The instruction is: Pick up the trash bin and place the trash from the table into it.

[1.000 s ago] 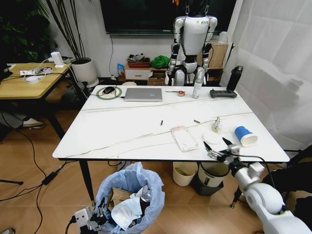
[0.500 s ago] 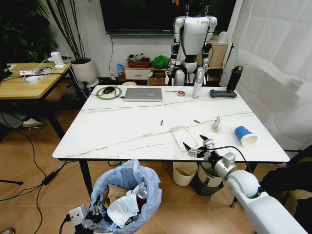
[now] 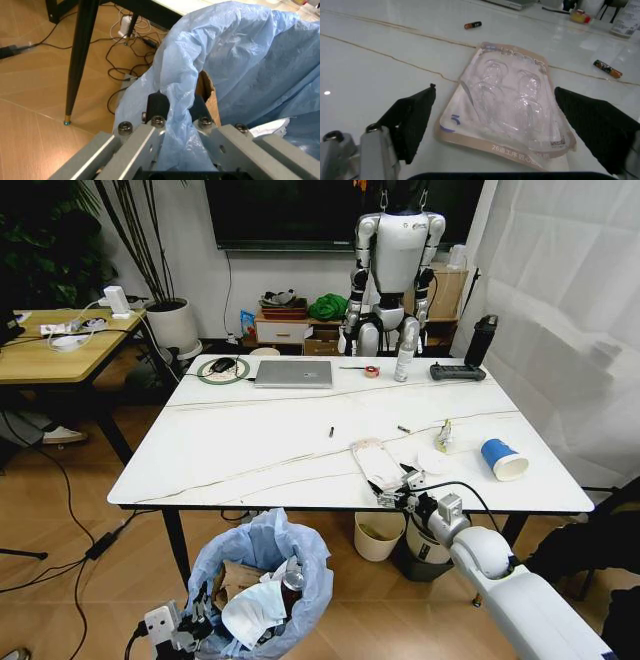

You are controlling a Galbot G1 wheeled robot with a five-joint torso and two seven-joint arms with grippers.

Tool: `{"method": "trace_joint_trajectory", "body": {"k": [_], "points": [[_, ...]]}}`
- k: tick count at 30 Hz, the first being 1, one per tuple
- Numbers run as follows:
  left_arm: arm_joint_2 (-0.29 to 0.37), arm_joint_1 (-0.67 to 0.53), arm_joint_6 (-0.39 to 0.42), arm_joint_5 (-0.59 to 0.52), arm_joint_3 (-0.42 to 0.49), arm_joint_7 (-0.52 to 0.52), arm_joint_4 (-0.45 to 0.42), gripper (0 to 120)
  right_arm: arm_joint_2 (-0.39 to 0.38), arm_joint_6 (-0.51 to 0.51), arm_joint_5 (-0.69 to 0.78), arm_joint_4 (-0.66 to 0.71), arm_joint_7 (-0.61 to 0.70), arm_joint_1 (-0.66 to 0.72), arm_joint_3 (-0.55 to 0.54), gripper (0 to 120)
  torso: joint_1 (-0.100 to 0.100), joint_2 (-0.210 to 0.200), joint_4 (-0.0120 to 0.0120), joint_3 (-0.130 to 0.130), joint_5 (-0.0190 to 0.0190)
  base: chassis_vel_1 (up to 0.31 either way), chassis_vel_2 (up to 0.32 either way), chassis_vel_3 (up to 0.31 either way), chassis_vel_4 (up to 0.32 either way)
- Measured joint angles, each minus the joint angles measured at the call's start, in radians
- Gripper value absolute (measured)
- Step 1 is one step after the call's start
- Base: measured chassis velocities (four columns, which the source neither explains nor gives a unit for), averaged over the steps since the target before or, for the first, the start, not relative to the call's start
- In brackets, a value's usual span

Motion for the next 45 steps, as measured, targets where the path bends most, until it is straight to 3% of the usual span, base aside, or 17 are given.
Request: {"method": "trace_joint_trajectory", "body": {"k": [3, 5, 14, 25, 31, 37, 45], "points": [[-0.001, 0.000, 0.000, 0.000, -0.001, 0.000, 0.000, 0, 0.008, 0.000, -0.012, -0.016, 0.003, 0.006, -0.002, 74, 0.000, 0.000, 0.0000, 0.000, 0.0000, 0.000, 0.000, 0.000, 0.000], [-0.002, 0.000, 0.000, 0.000, -0.001, 0.000, 0.000, 0, 0.009, 0.000, -0.013, -0.017, 0.003, 0.007, -0.003, 73, 0.000, 0.000, -0.0001, 0.000, 0.0000, 0.000, 0.000, 0.000, 0.000], [0.001, -0.004, 0.000, -0.005, 0.000, -0.001, -0.001, 0, 0.018, -0.002, -0.013, -0.034, 0.007, 0.025, -0.006, 34, 0.000, 0.000, 0.0000, 0.000, -0.0001, 0.000, 0.000, 0.000, 0.000], [0.025, -0.007, 0.009, -0.019, 0.004, -0.008, -0.010, 0, 0.026, 0.000, 0.008, -0.034, 0.007, 0.011, 0.011, 0, 0.000, 0.000, -0.0001, 0.000, 0.0000, 0.000, 0.000, 0.000, 0.000], [0.028, -0.013, 0.010, -0.020, 0.016, -0.009, -0.004, 0, 0.026, 0.000, 0.065, -0.004, 0.011, 0.001, 0.032, 0, 0.000, 0.000, -0.0001, 0.000, 0.0001, 0.000, 0.000, 0.000, 0.000], [0.038, -0.018, 0.011, -0.023, 0.024, -0.011, -0.001, 0, -0.005, 0.041, 0.222, 0.111, -0.011, -0.042, 0.061, 0, 0.000, 0.000, 0.0000, 0.000, -0.0002, 0.000, 0.000, 0.000, 0.000], [0.057, -0.027, 0.017, -0.043, 0.016, -0.015, -0.004, 0, -0.106, 0.120, 0.478, 0.340, -0.184, -0.183, 0.063, 0, 0.000, 0.000, -0.0003, 0.000, 0.0000, 0.000, 0.000, 0.000, 0.000]]}}
